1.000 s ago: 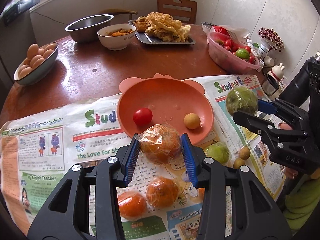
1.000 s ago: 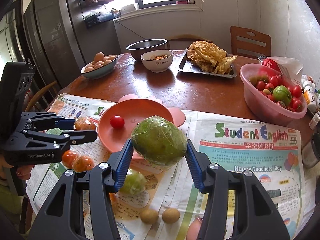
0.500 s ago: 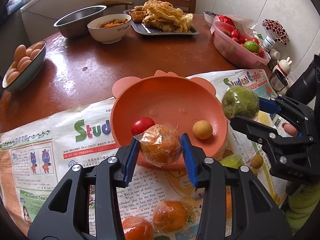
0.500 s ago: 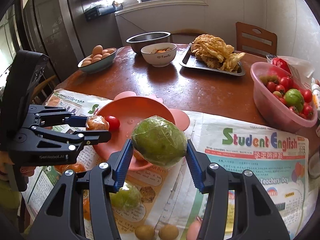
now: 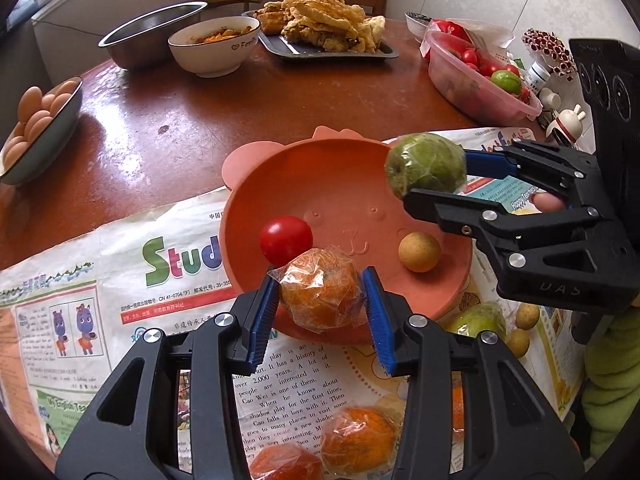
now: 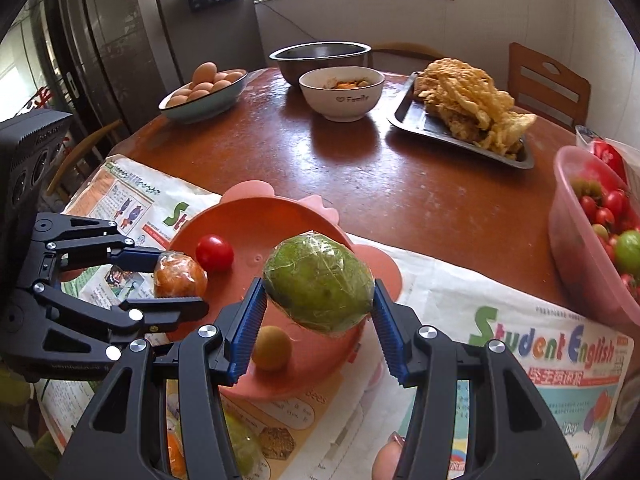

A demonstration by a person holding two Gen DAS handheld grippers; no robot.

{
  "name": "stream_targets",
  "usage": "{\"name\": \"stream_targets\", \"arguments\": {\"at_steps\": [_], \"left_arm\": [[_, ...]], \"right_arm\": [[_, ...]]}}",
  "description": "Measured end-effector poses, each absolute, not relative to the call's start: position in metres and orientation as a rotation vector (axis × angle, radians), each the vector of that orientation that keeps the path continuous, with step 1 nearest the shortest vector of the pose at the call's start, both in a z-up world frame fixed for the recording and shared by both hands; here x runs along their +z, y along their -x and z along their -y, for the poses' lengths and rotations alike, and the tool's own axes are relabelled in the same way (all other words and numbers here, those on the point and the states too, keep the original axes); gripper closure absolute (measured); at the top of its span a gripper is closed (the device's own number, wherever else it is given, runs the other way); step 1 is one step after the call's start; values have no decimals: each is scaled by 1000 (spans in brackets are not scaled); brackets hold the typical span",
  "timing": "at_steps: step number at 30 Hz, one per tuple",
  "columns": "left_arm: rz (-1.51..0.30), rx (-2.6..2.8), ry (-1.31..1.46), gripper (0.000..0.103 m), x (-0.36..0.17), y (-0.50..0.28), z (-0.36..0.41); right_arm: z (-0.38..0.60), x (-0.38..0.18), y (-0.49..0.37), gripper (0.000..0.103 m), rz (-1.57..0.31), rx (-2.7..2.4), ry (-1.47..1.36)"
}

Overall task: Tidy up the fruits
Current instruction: 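Lift and carry the wrapped mandarin and green fruit with both tools over the bowl, then open both tools to set the mandarin and green fruit into the bowl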

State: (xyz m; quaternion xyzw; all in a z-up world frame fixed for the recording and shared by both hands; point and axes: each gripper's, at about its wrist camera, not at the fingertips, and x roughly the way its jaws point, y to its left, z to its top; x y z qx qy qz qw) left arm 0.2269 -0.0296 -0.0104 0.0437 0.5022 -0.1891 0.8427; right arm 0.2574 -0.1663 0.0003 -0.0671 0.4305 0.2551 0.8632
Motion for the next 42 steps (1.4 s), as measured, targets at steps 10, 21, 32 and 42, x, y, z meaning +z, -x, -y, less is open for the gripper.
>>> {"name": "stream_targets", "arguments": {"at_steps": [10, 21, 32, 42], "left_arm": [[-1063, -411, -115, 68, -12, -232, 28], [-1054, -420, -126, 67, -9, -229, 26], [-1049, -416, -122, 66, -7, -226, 26], [-1047, -417, -124, 66, -4, -222, 28]], "right_arm": [[156, -4, -261, 51, -920, 583, 179], [149, -11, -272, 51, -960, 622, 182], [149, -13, -269, 47, -966, 626, 178], [161, 7, -261, 32, -915, 608, 134]]}}
